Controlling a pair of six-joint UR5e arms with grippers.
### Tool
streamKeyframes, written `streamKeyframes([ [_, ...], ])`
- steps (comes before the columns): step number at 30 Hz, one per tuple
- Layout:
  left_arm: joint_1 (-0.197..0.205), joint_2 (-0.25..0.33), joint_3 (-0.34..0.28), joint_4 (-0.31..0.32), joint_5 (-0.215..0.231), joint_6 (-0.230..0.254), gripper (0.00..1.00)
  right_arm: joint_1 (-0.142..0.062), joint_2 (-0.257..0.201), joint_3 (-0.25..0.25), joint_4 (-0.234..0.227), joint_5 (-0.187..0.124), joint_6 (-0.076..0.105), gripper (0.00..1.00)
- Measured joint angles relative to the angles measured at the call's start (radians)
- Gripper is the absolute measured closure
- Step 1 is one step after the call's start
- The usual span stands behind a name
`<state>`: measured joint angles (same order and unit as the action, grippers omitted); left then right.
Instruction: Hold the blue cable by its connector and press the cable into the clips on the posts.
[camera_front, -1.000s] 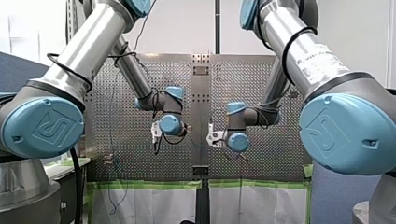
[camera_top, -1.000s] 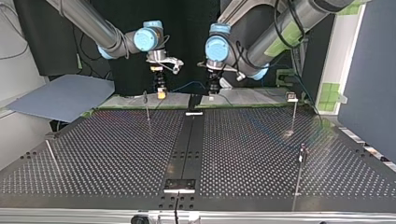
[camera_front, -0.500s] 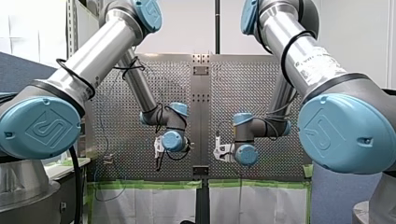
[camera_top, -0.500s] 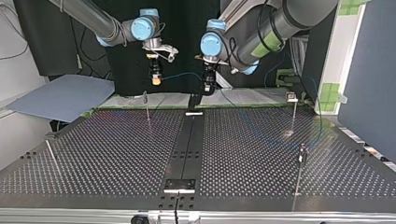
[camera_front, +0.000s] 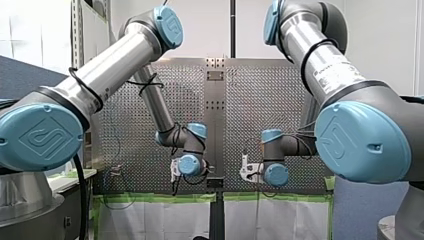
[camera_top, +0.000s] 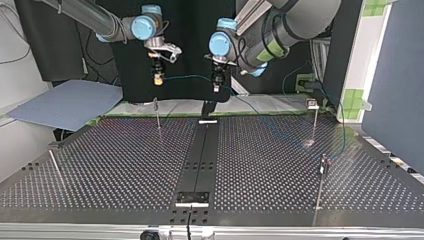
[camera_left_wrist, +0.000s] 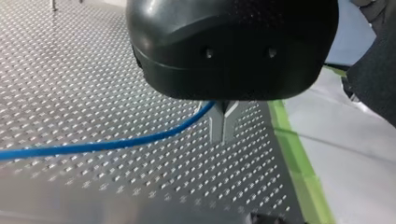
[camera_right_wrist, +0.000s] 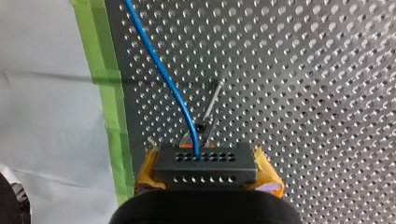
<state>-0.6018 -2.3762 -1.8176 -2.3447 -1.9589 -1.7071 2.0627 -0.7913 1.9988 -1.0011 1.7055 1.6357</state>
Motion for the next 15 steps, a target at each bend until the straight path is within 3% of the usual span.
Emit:
streamKeyframes([
  [9,-0.073,-0.067,0.068,0.014,-0.064,-0.032,1.00,-0.071,0.003,0.000,-0.028,-0.067,0.009,1.00],
  [15,-0.118,-0.075,0.113,0.021,-0.108,-0.063,1.00,-0.124,0.018,0.000,-0.038,-0.078,0.010,1.00],
])
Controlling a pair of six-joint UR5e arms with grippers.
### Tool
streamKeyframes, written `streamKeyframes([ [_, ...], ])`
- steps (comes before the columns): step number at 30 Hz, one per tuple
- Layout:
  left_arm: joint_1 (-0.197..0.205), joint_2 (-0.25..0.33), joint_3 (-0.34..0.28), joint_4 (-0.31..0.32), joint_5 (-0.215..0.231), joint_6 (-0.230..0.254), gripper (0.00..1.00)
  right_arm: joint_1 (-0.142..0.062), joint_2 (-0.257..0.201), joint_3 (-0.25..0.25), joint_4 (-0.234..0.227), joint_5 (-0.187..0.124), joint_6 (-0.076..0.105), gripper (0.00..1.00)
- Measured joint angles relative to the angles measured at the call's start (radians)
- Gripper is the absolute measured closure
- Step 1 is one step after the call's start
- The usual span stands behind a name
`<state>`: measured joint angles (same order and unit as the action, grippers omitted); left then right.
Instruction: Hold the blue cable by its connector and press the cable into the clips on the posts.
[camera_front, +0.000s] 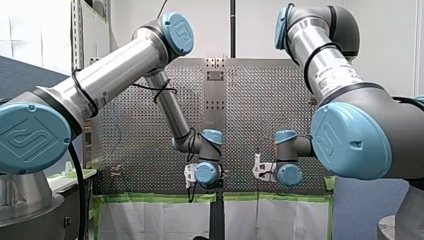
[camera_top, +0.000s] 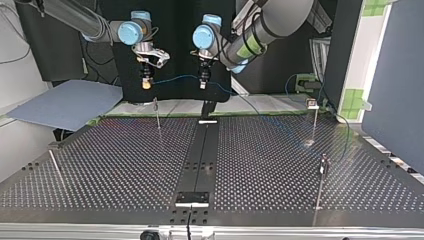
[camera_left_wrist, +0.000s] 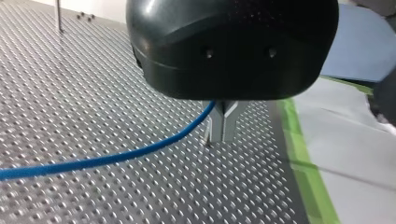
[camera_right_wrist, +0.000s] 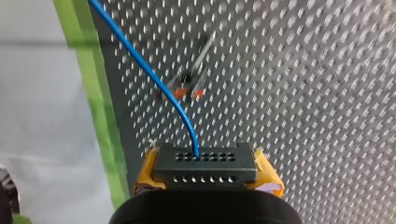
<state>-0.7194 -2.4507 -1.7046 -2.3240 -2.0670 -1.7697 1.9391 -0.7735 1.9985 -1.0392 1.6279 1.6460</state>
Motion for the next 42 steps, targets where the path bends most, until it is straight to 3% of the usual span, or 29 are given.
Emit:
streamKeyframes([
  [7,-0.048,-0.016,0.060,-0.009,-0.013,-0.010,1.00,-0.044,0.047,-0.002,-0.030,0.000,0.001,1.00],
  [11,-0.069,-0.048,0.097,-0.025,-0.008,-0.024,1.00,-0.065,0.055,-0.007,-0.037,-0.001,0.014,1.00],
  [16,-0.077,-0.086,0.136,-0.039,-0.012,-0.027,1.00,-0.089,0.057,-0.028,-0.039,-0.008,0.022,1.00],
  [26,-0.089,-0.171,0.220,-0.054,-0.030,-0.022,1.00,-0.133,0.059,-0.085,-0.035,-0.037,0.016,1.00],
  [37,-0.093,-0.229,0.311,-0.056,-0.048,-0.022,1.00,-0.206,0.063,-0.127,-0.020,-0.100,0.022,1.00],
  [42,-0.092,-0.248,0.356,-0.081,-0.040,-0.026,1.00,-0.248,0.094,-0.156,-0.002,-0.130,0.018,1.00],
])
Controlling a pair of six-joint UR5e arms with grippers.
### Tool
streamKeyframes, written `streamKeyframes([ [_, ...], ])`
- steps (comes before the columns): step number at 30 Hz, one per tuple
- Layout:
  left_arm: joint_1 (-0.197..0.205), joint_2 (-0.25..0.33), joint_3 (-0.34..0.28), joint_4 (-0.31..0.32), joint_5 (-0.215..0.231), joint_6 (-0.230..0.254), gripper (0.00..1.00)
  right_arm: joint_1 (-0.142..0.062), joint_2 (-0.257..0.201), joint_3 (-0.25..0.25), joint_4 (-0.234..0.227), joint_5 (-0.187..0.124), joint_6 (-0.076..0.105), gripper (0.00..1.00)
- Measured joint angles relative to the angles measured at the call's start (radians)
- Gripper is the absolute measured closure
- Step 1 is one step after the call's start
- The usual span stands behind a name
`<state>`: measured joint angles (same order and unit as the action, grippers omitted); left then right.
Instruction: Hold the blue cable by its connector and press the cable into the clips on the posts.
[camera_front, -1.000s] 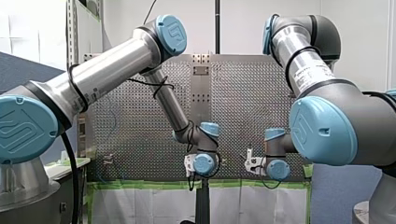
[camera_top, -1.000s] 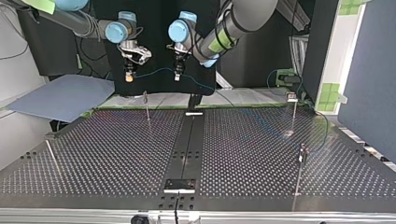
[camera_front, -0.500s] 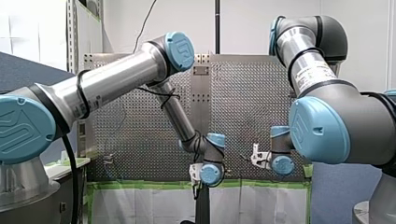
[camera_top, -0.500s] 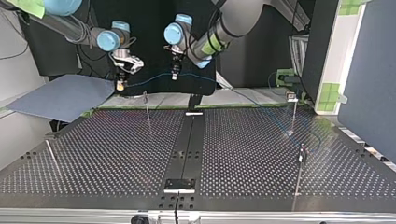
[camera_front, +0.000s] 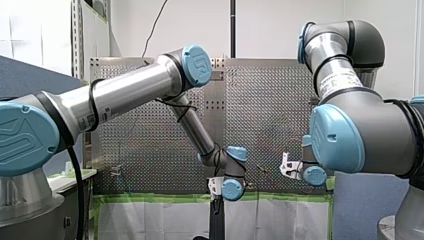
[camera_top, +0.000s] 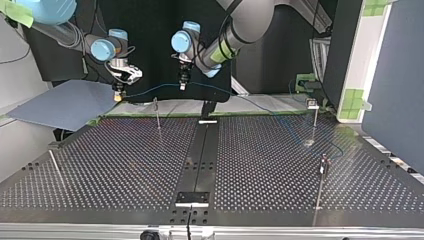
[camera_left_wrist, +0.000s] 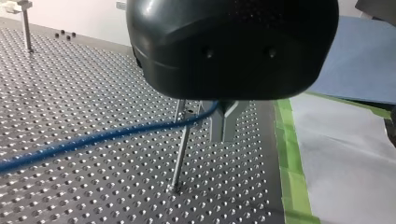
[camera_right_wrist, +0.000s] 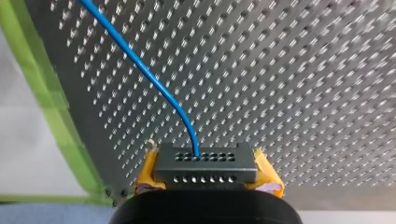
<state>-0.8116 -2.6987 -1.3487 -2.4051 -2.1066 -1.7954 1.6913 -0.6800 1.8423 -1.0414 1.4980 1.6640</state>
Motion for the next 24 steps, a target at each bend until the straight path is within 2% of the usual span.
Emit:
streamKeyframes([
  [3,0.001,-0.008,0.026,-0.024,0.006,-0.002,1.00,-0.016,0.027,-0.020,0.011,-0.004,0.000,1.00],
  [9,0.004,-0.014,0.082,-0.041,0.019,-0.007,1.00,-0.024,0.074,-0.069,0.032,-0.012,0.010,1.00],
  [18,0.000,-0.064,0.161,-0.089,0.032,-0.018,1.00,-0.025,0.083,-0.118,0.056,-0.028,0.009,1.00],
  [24,0.005,-0.080,0.213,-0.094,0.038,-0.023,1.00,-0.032,0.084,-0.139,0.060,-0.035,0.024,1.00],
])
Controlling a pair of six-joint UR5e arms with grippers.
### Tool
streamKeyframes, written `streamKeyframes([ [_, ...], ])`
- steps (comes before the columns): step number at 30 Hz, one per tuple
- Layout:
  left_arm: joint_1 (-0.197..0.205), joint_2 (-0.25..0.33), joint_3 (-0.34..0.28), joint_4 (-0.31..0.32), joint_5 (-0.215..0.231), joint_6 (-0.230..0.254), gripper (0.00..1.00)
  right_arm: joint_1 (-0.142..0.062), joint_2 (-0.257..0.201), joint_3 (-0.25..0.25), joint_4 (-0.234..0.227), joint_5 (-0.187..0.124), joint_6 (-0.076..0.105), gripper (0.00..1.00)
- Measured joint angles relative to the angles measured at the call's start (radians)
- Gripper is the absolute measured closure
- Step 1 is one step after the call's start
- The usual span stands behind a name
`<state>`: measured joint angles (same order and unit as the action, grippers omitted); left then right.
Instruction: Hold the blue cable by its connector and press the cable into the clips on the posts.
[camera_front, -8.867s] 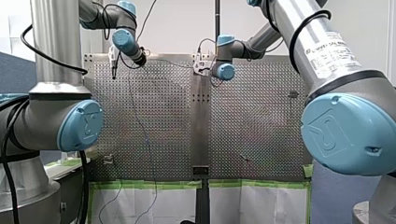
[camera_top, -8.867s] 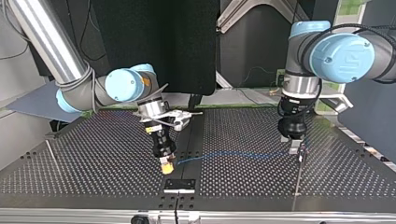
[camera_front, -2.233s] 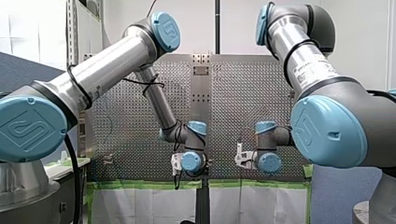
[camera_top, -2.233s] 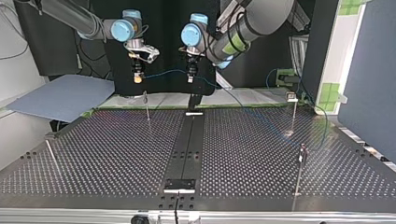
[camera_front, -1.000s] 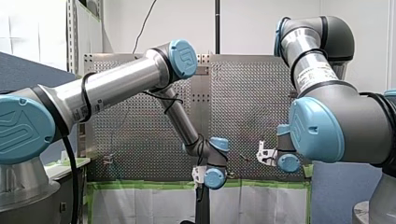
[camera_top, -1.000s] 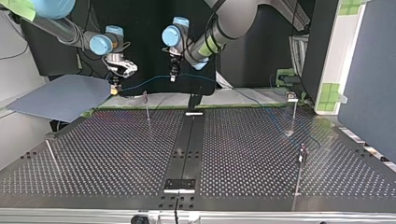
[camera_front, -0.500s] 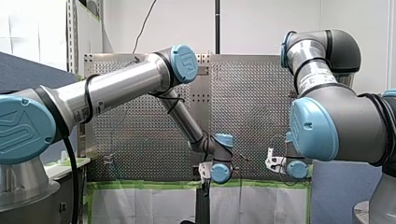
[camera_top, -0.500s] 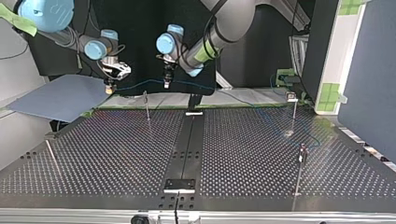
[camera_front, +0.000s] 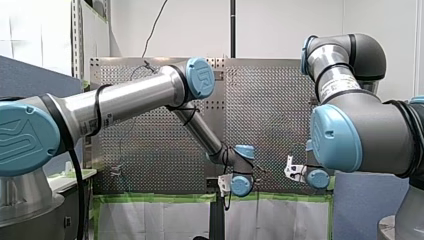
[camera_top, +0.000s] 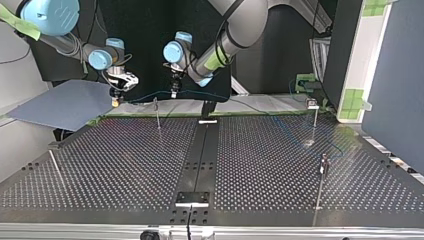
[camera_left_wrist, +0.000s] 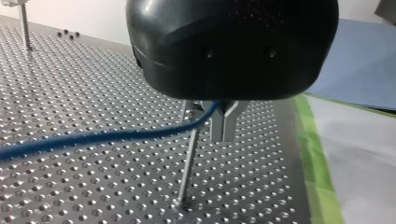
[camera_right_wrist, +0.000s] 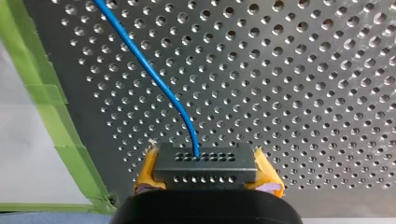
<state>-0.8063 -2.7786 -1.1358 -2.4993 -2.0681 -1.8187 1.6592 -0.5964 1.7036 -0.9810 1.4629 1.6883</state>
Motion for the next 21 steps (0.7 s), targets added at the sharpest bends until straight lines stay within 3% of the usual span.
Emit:
streamKeyframes([
  [6,0.000,-0.001,0.040,-0.001,0.003,-0.001,1.00,-0.019,0.000,-0.024,0.015,-0.005,0.007,1.00],
  [9,0.000,-0.001,0.047,-0.005,0.010,-0.002,1.00,-0.026,0.000,-0.041,0.036,-0.006,0.003,1.00],
  [14,0.005,-0.002,0.046,-0.014,0.012,-0.004,1.00,-0.029,0.000,-0.054,0.061,-0.007,-0.006,1.00],
  [21,0.010,-0.026,0.050,-0.017,0.020,-0.006,1.00,-0.029,0.002,-0.056,0.056,-0.025,-0.006,1.00],
])
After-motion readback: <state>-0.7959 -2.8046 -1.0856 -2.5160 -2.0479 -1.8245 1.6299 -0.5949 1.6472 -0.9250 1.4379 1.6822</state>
